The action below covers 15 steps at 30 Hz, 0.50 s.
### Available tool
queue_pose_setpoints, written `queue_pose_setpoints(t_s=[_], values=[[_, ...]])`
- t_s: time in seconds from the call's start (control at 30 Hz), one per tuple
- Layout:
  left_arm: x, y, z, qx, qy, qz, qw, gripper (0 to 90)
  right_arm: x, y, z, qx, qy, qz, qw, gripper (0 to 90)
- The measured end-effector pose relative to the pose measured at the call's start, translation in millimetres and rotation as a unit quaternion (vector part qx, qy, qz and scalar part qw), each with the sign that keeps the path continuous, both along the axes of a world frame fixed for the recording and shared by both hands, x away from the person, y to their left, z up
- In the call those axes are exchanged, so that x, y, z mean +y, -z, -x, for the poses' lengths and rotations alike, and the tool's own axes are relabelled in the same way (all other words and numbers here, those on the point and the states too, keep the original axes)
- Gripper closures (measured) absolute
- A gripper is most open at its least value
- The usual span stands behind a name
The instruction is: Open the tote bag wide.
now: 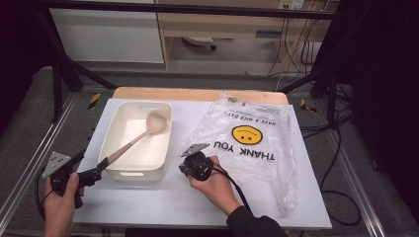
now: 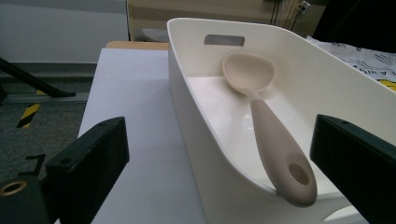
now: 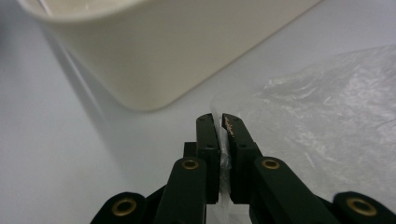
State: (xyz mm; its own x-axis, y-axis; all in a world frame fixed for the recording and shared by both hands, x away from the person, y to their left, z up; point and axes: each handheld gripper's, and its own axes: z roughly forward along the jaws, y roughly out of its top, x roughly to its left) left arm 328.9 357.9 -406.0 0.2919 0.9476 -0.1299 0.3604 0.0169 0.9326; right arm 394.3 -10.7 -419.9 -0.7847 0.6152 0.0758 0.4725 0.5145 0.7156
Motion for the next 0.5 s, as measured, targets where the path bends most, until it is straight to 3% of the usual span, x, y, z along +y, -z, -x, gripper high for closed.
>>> queue_pose_setpoints(t_s=[0.23, 0.5], values=[[-0.2, 0.3, -0.5, 0.001, 0.000, -0.002, 1.0000, 4.1, -2.3, -23.2, -6.7, -0.017, 0.012, -0.034, 0.9992, 86.7], [-1.2, 0.3, -0.7, 0.002, 0.002, -0.003, 1.0000, 4.1, 1.0, -34.0, -18.1, -0.025, 0.023, -0.046, 0.9984, 86.6]])
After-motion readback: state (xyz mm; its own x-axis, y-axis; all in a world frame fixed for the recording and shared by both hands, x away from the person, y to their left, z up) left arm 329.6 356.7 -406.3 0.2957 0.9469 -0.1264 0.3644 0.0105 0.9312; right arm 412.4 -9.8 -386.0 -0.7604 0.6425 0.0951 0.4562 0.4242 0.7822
